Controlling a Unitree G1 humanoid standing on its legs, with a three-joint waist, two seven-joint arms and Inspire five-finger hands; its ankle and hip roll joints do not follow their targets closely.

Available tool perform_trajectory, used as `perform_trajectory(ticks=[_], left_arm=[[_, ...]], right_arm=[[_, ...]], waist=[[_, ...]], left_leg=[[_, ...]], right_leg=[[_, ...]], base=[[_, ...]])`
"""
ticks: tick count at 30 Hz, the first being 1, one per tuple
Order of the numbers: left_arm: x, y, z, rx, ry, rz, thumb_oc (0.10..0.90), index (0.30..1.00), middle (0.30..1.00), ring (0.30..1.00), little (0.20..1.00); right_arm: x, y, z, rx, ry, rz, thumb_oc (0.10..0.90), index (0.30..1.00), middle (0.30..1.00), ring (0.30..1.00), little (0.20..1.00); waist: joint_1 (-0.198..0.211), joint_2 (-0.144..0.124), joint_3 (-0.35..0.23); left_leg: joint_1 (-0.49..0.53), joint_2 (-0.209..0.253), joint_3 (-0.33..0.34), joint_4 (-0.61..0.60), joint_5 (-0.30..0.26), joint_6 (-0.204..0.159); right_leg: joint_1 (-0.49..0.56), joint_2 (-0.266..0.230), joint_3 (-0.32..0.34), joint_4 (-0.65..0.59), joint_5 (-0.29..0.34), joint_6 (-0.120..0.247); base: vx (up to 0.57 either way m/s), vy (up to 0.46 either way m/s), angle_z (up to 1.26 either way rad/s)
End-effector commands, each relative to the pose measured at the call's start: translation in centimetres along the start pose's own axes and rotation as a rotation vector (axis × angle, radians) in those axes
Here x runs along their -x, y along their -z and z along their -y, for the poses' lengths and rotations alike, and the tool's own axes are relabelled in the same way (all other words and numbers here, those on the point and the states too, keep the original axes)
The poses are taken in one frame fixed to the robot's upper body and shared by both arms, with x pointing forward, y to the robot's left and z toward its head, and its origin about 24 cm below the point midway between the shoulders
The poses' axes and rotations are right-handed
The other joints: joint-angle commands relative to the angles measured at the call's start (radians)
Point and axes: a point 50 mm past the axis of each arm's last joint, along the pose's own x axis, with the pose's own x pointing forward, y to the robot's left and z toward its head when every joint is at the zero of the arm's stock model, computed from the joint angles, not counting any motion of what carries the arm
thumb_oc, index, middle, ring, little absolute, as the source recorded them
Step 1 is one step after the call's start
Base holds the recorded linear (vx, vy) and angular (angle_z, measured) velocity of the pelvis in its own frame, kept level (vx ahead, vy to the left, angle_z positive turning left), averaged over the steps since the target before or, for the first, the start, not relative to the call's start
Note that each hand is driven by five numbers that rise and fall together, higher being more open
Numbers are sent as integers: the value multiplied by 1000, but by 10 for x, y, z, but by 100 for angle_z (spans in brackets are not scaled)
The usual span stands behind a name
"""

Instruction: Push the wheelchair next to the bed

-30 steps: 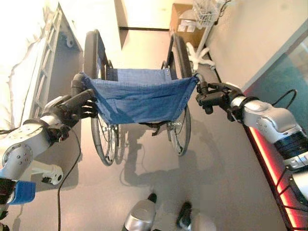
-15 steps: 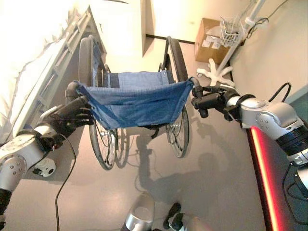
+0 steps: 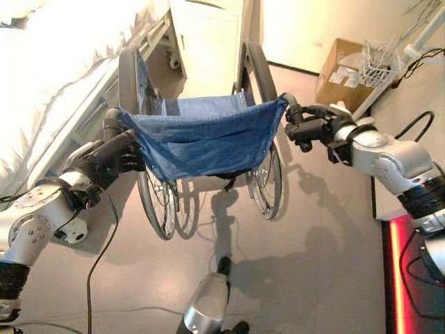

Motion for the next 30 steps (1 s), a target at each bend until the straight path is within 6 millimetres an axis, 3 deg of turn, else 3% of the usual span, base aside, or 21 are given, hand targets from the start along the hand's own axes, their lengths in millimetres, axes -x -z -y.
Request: perform_trajectory(ticks=[1,2,4,5,6,7,8,9,12,13,17,22,30], left_arm=[[14,-95,24,-52,128,393,400,300,300,300,300],[12,-99,23,-59,117,392,400,300,300,300,300],[12,-103,22,-57,103,390,400,300,300,300,300],[12,-104,21,-57,100,389,400,300,300,300,300],[11,-105,19,-59,95,386,400,300,300,300,300],[11,-107,19,-55,92,388,400,300,300,300,300],[11,-108,18,-53,89,390,400,300,300,300,300],[12,-110,19,-47,82,407,400,300,300,300,300],[13,-117,24,-36,83,436,400,300,300,300,300],[12,-118,25,-35,87,437,400,300,300,300,300],[11,-114,27,-54,101,412,400,300,300,300,300],[15,-101,18,-43,72,405,400,300,300,300,300],[16,-93,5,-30,-7,410,400,300,300,300,300]], right_arm=[[5,-2,-34,26,-185,146,400,300,300,300,300],[6,-4,-29,18,-188,162,400,300,300,300,300],[9,-8,-27,7,-199,177,400,300,300,300,300],[10,-10,-26,5,-200,179,400,300,300,300,300],[14,-10,-25,10,-201,175,400,300,300,300,300],[17,-10,-23,22,-202,168,400,300,300,300,300],[19,-10,-22,27,-202,166,400,300,300,300,300],[23,-7,-17,40,-195,166,400,300,300,300,300],[28,-9,-5,38,-161,179,400,300,300,300,300],[28,-10,-5,36,-157,178,400,300,300,300,300],[32,-25,-1,28,-158,155,400,300,300,300,300],[30,-26,-3,31,-158,142,400,300,300,300,300],[26,-22,-14,10,-160,150,400,300,300,300,300]], waist=[[-55,-27,-216],[-52,-33,-223],[-67,-27,-227],[-76,-22,-226],[-103,-2,-221],[-123,16,-213],[-131,22,-209],[-148,33,-194],[-187,51,-161],[-193,53,-157],[-193,30,-162],[-181,13,-179],[-170,3,-171]], left_leg=[[15,-175,28,-254,17,23],[23,-157,26,-256,35,26],[39,-154,-13,-247,27,24],[45,-155,-26,-242,24,23],[62,-149,-62,-240,25,15],[71,-141,-90,-233,31,1],[73,-140,-100,-229,31,-4],[83,-139,-137,-212,27,-19],[145,-133,-223,-204,-6,-41],[154,-131,-233,-206,-12,-42],[209,-119,-264,-235,-29,-54],[224,-100,-257,-291,-2,-80],[218,-82,-243,-322,17,-91]], right_leg=[[-68,43,-16,341,357,148],[-96,63,2,417,483,171],[-154,42,47,496,529,171],[-168,25,64,488,503,166],[-208,-31,67,437,404,126],[-226,-50,70,363,330,94],[-229,-53,72,335,311,85],[-234,-67,87,217,281,64],[-298,-117,132,27,338,63],[-306,-120,142,22,347,66],[-285,-105,117,-49,326,68],[-236,-84,99,-144,327,49],[-207,-70,78,-185,323,37]], base=[[303,-83,41],[276,-116,31],[300,-79,44],[411,-33,58],[347,-69,30],[317,-83,41],[220,-134,75],[135,-124,73],[119,-178,61],[136,-145,72],[150,-130,58],[81,-63,17],[29,-30,9]])
